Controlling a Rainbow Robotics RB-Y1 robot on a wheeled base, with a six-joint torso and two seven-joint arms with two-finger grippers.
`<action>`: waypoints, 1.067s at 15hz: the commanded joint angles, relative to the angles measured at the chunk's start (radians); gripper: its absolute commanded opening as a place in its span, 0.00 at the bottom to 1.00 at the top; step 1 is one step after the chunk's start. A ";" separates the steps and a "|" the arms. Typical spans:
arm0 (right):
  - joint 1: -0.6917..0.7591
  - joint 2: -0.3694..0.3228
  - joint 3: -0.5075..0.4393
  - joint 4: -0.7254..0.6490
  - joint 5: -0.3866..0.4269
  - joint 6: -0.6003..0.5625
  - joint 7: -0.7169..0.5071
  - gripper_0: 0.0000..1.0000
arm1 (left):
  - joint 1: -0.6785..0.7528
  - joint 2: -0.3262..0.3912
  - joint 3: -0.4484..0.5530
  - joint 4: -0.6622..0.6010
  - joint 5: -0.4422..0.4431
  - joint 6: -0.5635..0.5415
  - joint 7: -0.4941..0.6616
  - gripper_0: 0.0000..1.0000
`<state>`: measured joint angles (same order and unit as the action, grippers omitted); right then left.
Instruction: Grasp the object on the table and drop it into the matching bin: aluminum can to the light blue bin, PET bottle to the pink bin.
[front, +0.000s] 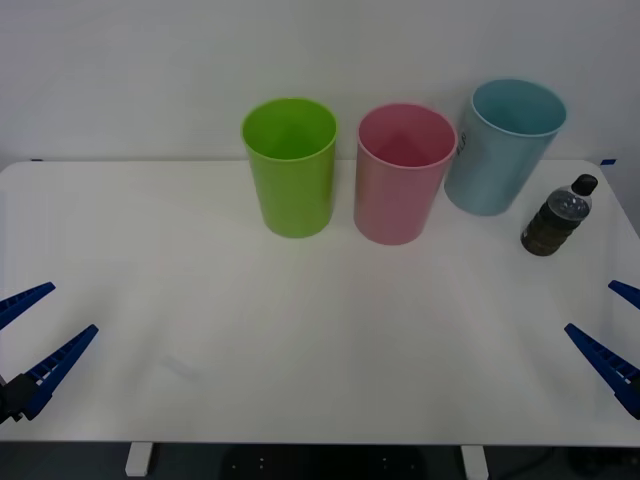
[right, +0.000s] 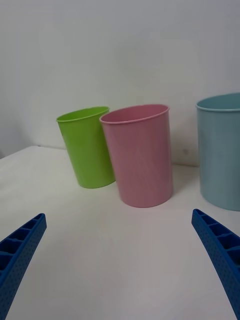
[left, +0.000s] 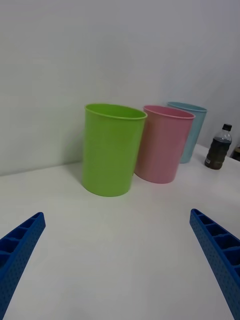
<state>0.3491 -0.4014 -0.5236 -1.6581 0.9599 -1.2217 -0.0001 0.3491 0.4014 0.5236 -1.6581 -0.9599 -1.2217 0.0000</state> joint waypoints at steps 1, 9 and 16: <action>0.000 0.000 0.000 0.000 0.000 0.000 0.000 1.00 | 0.000 0.000 0.000 0.000 0.000 0.000 0.000 1.00; 0.028 0.009 0.037 0.018 -0.001 0.093 0.014 1.00 | 0.000 0.000 0.000 0.000 0.000 0.000 0.000 1.00; 0.027 0.006 0.088 0.020 0.000 0.277 0.083 1.00 | 0.000 0.000 0.000 0.000 0.000 0.000 0.000 1.00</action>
<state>0.3770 -0.3947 -0.4400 -1.6384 0.9601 -0.9646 0.0736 0.3491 0.4014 0.5236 -1.6580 -0.9599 -1.2217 0.0000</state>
